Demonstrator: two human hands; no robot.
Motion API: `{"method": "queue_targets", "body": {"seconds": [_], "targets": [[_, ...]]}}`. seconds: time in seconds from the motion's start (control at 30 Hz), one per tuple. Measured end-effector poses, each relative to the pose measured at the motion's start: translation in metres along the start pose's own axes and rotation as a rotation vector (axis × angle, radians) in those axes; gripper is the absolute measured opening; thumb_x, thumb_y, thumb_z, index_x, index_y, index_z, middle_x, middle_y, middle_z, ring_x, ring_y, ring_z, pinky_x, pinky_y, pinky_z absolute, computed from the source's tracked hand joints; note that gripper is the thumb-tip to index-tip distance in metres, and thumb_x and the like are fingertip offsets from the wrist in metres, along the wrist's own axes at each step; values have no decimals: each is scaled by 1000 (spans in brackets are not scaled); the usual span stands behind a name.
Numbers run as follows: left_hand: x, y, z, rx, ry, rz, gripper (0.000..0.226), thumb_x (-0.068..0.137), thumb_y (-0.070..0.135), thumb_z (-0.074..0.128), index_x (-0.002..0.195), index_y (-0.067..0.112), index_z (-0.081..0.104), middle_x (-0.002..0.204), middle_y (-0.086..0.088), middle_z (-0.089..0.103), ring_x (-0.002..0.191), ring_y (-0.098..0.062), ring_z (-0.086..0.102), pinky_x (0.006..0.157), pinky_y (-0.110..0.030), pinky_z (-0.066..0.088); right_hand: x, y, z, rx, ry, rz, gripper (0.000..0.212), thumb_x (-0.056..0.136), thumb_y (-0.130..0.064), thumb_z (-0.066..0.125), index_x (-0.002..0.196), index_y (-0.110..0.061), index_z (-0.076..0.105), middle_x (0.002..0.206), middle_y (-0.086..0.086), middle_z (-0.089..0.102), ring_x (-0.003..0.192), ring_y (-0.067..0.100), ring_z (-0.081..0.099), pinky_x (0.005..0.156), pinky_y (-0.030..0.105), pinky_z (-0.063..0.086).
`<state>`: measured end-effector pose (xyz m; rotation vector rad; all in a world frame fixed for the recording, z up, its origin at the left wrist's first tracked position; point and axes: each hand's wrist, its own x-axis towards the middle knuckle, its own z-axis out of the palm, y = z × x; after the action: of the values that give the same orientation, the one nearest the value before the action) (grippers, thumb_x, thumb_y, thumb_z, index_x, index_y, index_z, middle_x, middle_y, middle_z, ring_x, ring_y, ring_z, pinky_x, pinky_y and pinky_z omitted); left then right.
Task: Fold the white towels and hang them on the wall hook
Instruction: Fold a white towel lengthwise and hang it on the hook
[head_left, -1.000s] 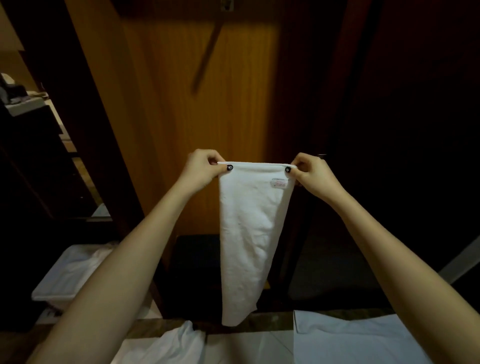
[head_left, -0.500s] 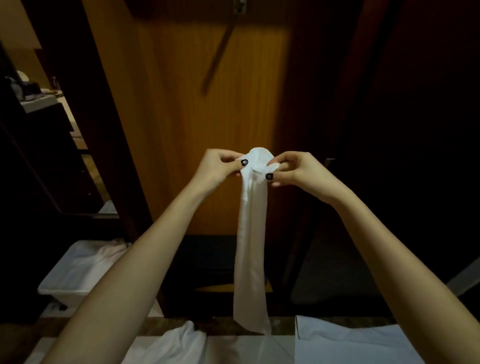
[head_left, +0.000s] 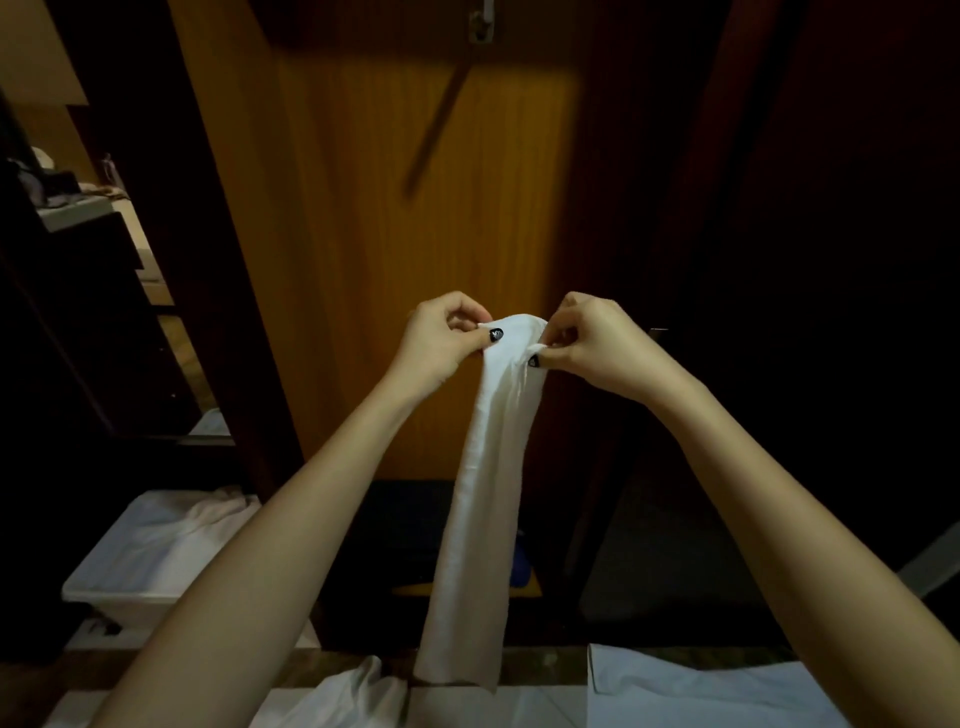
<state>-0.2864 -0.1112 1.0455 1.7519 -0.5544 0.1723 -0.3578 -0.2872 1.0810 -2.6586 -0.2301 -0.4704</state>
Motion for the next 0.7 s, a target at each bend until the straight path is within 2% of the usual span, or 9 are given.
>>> {"method": "queue_targets", "body": {"seconds": [0.07,0.13,0.2,0.23,0.27,0.37,0.57,0.63,0.7], "targets": [[-2,3,0,-44,-52,8,18,79,-2,71,79,15,65,69,-6,60,67,-16,57,68,-31,50,3,-4,1,64,-8,3,17,79,-26,78,76,-11,69,87,1,56,71,9,51,59,22,39],[-3,5,-3,-94,-110,29,16,82,0,69,83,15,69,75,-1,67,68,-6,63,65,-19,51,7,-6,-1,134,-17,17,19,79,-26,78,73,-13,66,89,3,61,79,18,58,69,32,47],[-4,6,-8,-126,-141,51,16,83,2,68,87,18,71,82,2,71,75,-4,67,67,-15,51,9,-8,-2,165,-47,30,19,80,-28,77,75,-12,68,89,6,67,85,24,62,76,42,50],[-4,7,-10,-147,-147,56,17,84,3,68,88,18,72,85,3,72,79,-5,68,69,-15,51,11,-9,-2,172,-61,24,19,81,-29,76,77,-12,69,86,8,68,83,25,63,75,44,50],[-5,7,-12,-167,-152,56,17,84,3,68,90,18,72,86,4,73,82,-6,69,71,-15,52,12,-10,-1,172,-68,14,19,81,-30,76,77,-13,71,82,7,69,79,23,63,71,43,49],[-5,8,-12,-197,-143,40,14,82,2,69,89,14,70,84,0,72,79,-7,69,71,-19,53,15,-13,0,167,-62,7,20,81,-33,76,77,-14,73,70,-1,65,62,8,53,59,30,39],[-6,5,-13,-225,-132,32,14,81,4,71,81,18,71,75,5,73,75,-7,68,68,-18,52,16,-18,2,158,-58,-19,20,81,-37,74,74,-19,71,67,-7,64,60,-3,54,54,15,40],[-9,3,-16,-249,-150,28,14,83,10,70,84,24,74,83,4,74,82,-9,68,73,-20,53,15,-19,3,159,-29,-38,19,81,-36,74,73,-20,69,68,-7,64,62,-2,56,54,14,41],[-11,2,-18,-304,-190,4,15,83,16,70,89,29,75,95,2,74,94,-14,67,82,-27,54,14,-18,2,170,19,-53,19,82,-36,74,72,-21,68,70,-6,65,66,5,59,54,17,41]]}}
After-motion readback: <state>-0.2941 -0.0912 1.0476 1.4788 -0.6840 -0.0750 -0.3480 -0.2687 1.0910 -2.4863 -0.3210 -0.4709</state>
